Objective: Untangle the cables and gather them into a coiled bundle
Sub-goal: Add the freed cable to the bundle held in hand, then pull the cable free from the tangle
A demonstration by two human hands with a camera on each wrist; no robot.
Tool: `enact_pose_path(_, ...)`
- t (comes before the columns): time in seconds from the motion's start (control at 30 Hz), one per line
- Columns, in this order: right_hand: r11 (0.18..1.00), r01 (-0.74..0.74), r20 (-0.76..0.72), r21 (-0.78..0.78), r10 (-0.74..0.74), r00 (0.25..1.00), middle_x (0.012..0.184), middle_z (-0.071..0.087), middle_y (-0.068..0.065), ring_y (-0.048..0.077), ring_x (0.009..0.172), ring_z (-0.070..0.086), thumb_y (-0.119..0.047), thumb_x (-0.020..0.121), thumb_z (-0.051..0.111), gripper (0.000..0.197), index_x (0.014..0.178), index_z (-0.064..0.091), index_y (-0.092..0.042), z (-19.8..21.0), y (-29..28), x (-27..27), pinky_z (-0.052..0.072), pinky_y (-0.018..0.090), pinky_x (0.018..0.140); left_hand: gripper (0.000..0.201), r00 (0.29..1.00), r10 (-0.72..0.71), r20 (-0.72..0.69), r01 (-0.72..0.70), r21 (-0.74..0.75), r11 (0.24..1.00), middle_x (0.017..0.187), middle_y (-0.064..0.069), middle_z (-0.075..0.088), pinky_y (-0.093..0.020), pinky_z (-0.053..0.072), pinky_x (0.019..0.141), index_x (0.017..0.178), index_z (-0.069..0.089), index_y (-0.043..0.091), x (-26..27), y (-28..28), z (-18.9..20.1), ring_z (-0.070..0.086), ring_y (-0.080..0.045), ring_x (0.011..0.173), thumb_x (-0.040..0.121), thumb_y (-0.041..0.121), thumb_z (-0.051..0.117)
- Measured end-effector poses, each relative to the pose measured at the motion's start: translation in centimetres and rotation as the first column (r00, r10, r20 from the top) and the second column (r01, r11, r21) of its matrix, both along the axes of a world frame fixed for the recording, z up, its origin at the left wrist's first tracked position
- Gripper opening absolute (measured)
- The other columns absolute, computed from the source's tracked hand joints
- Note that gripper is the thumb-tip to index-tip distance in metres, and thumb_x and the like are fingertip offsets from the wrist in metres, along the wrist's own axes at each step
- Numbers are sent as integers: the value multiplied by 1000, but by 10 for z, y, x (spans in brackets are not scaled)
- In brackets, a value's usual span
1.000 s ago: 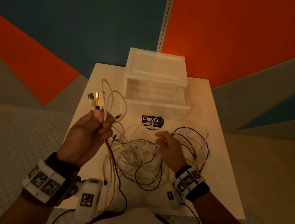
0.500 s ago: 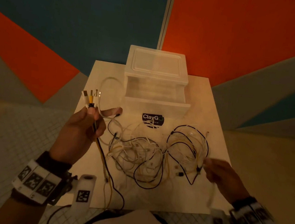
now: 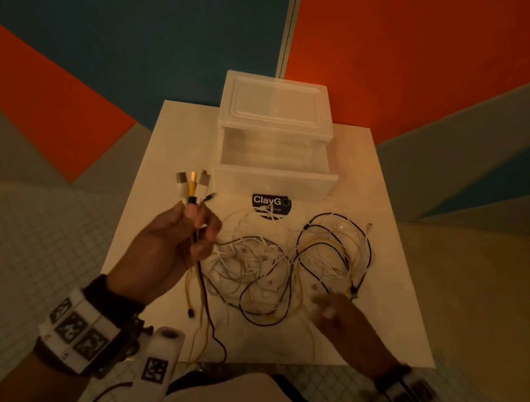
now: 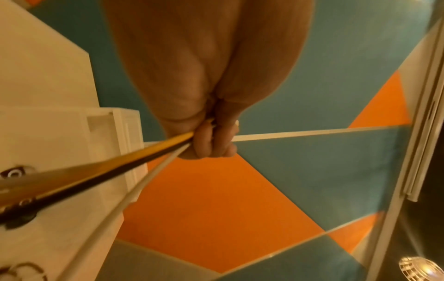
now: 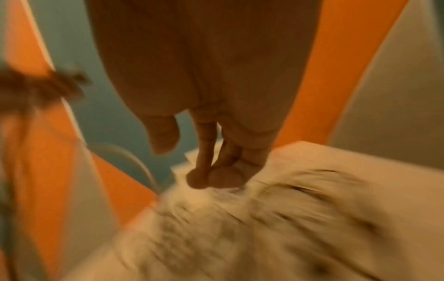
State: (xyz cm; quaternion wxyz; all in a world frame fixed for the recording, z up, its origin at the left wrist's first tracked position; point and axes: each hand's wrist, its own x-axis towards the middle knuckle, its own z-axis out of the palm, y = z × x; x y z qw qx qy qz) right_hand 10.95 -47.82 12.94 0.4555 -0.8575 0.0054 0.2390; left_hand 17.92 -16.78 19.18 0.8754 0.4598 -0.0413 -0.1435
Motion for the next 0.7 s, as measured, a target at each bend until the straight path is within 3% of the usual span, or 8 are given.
enact_pose_path(0.1, 936, -286, 152, 207, 258, 954, 118, 53, -7, 7, 86, 59, -58, 81, 65, 51, 126, 50, -41, 30, 86, 33, 53, 26, 82, 24, 998, -52, -29, 52, 1, 999, 74, -9, 50, -23, 33, 52, 78, 52, 11, -8, -21, -2, 36, -12, 53, 97, 21, 39)
enact_pose_path(0.17, 840, -497, 179, 218, 466, 866, 112, 59, 5, 12, 83, 59, -30, 89, 67, 31, 117, 61, -19, 35, 124, 42, 51, 24, 79, 25, 997, -62, -38, 62, -6, 998, 73, -9, 49, -22, 33, 51, 78, 52, 11, -10, -24, -2, 36, -11, 51, 96, 20, 38)
enact_pose_path(0.23, 773, -606, 121, 189, 594, 795, 102, 64, 17, 14, 79, 59, -18, 95, 59, 22, 103, 67, 1, 21, 153, 41, 51, 26, 75, 30, 998, -61, -36, 61, -8, 998, 72, -7, 47, -22, 30, 50, 77, 53, 13, -11, -18, -1, 34, -9, 51, 99, 18, 33)
enact_pose_path(0.3, 770, -615, 16, 168, 622, 783, 99, 66, 20, 20, 78, 62, -14, 96, 56, 21, 98, 68, 2, -9, 157, 42, 53, 31, 74, 34, 999, -29, -33, 29, 9, 1000, 72, -4, 45, -23, 27, 50, 77, 50, 13, -12, -7, 0, 31, -8, 52, 102, 15, 27)
enact_pose_path(0.4, 728, -685, -129, 21, 682, 720, 99, 69, 16, 23, 84, 66, -18, 96, 57, 20, 100, 71, -5, -51, 145, 35, 51, 26, 76, 35, 999, 52, -7, -52, -1, 999, 71, -1, 44, -21, 29, 49, 77, 48, 14, -14, 9, 9, 29, -7, 53, 102, 13, 23)
enact_pose_path(0.57, 652, -748, -275, -122, 702, 657, 107, 68, 18, 32, 100, 62, -35, 93, 59, 35, 108, 70, -5, -103, 116, 14, 50, 41, 91, 37, 996, 85, 39, -87, 77, 993, 71, -1, 44, -23, 26, 50, 77, 49, 15, -17, 20, 21, 21, -11, 54, 103, 12, 23)
enact_pose_path(0.63, 643, -757, -294, -114, 706, 644, 114, 67, 16, 29, 105, 61, -28, 93, 60, 34, 121, 64, -8, -102, 104, 17, 49, 35, 93, 35, 998, 70, 1, -70, 85, 994, 72, -2, 43, -22, 27, 49, 78, 49, 14, -22, 18, 15, 22, -11, 53, 103, 13, 24)
enact_pose_path(0.7, 698, -713, -294, -69, 668, 683, 106, 69, 12, 21, 95, 64, -15, 92, 60, 34, 126, 57, -11, -96, 85, 23, 49, 26, 83, 33, 998, 62, -25, -59, 86, 995, 72, -3, 43, -23, 26, 49, 78, 48, 14, -25, 20, 8, 19, -12, 53, 103, 13, 26)
